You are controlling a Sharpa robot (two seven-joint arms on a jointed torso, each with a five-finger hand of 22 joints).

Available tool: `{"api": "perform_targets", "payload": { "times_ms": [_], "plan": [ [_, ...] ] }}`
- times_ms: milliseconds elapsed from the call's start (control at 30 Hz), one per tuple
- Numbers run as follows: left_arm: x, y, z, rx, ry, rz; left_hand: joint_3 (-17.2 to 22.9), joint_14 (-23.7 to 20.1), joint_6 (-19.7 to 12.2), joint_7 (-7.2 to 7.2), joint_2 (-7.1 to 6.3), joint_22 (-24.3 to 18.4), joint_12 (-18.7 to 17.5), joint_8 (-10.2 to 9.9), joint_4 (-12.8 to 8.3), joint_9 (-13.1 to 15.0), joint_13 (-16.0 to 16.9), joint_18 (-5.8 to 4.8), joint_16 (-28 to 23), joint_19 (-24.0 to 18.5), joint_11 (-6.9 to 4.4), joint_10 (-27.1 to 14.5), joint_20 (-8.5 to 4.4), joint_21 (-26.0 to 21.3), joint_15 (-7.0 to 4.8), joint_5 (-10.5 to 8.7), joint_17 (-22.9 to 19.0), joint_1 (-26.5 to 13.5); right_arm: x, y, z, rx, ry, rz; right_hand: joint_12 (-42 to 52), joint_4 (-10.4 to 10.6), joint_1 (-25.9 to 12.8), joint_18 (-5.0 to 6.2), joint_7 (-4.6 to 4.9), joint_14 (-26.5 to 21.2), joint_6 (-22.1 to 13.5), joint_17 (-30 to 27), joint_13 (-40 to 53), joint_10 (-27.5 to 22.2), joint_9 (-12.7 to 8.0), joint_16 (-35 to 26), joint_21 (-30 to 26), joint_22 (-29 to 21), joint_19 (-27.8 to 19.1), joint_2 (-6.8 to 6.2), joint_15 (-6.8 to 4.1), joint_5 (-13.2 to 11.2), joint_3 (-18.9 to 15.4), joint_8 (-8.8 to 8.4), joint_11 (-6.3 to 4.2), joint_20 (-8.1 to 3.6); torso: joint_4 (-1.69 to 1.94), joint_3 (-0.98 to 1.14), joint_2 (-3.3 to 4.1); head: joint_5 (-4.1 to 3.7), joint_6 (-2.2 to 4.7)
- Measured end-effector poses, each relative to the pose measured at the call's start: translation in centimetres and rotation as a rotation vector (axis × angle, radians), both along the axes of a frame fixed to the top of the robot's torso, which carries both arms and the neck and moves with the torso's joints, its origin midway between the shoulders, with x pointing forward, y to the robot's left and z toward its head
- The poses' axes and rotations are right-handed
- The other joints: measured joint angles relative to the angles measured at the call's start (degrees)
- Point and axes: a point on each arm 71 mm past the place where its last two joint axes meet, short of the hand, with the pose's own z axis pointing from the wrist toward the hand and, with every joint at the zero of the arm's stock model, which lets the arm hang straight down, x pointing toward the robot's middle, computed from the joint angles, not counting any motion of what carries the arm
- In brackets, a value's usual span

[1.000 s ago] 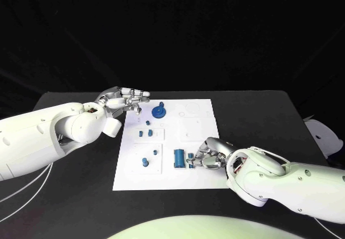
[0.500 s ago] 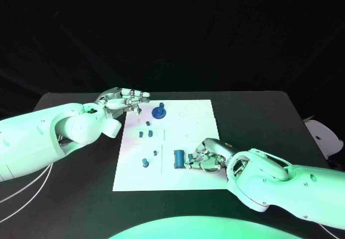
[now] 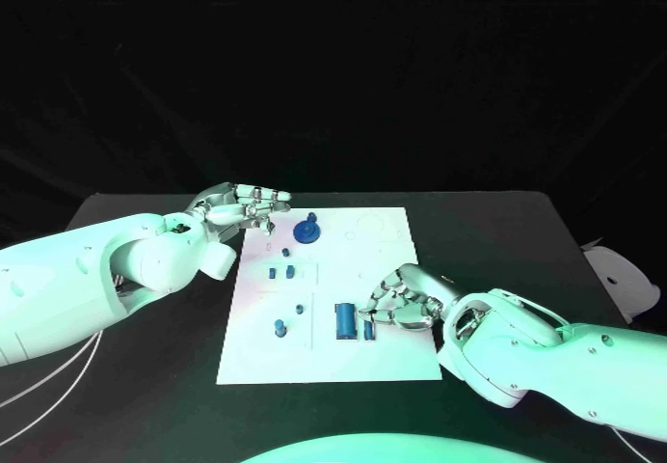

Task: Assemble the parts on the task board

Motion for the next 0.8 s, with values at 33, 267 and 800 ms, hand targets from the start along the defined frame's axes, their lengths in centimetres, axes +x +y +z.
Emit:
{"api": "perform_targets", "payload": {
  "times_ms": [33,267,800],
  "plan": [
    [0.0,0.0,-0.1,-0.001,0.0,0.002,0.0,0.0,0.0,0.0,0.06,0.0,0.0,0.0,0.0,0.0,0.0,0.01,0.0,0.0,0.0,0.0,0.0,0.0,0.0,0.0,0.0,-0.1,0.4,-0.2,0.2,0.026,-0.001,-0.003,-1.7,-0.3,0.6,0.17,0.33,-0.1,-0.4,0.0,0.1,-1.0,-0.2,-1.0,-2.2,0.0,-0.4,-0.02,0.11,0.0,0.0,-0.43,0.19,0.39,-0.02,-0.07,-0.18,-0.04,0.24],
    [0.3,-0.9,-0.7,-0.013,-0.008,0.034,-0.4,-1.2,-0.1,0.08,0.52,-2.2,0.7,0.0,0.4,-0.2,0.0,0.27,-0.1,-1.9,0.12,-0.7,0.41,-3.1,0.48,0.0,-0.6,-0.5,4.6,-1.5,1.4,0.26,0.004,-0.041,-35.7,-1.1,4.8,6.73,2.26,-6.0,-3.9,-24.6,-22.5,-18.8,-0.8,-24.6,-38.2,-2.6,-15.9,0.56,2.24,-0.5,-0.4,-2.86,2.15,2.56,0.04,-0.44,-1.57,-0.22,2.73],
    [2.3,-2.2,-1.3,-0.067,-0.046,0.19,-2.1,-16.7,-4.6,1.06,-0.35,-16.0,-2.4,-0.5,2.0,-2.1,-5.3,-0.48,-34.3,-18.9,3.56,-6.7,6.83,-26.8,6.61,0.0,-18.1,-1.8,12.9,-2.7,2.4,0.62,-0.025,-0.198,-58.4,-1.7,10.8,7.65,6.14,-15.3,-6.1,-50.8,-53.7,-20.5,-8.3,-63.2,-66.4,-23.7,-26.0,1.04,7.0,-8.4,5.5,-5.51,6.12,7.44,-0.42,-0.51,-3.01,-0.19,8.45]
  ]
}}
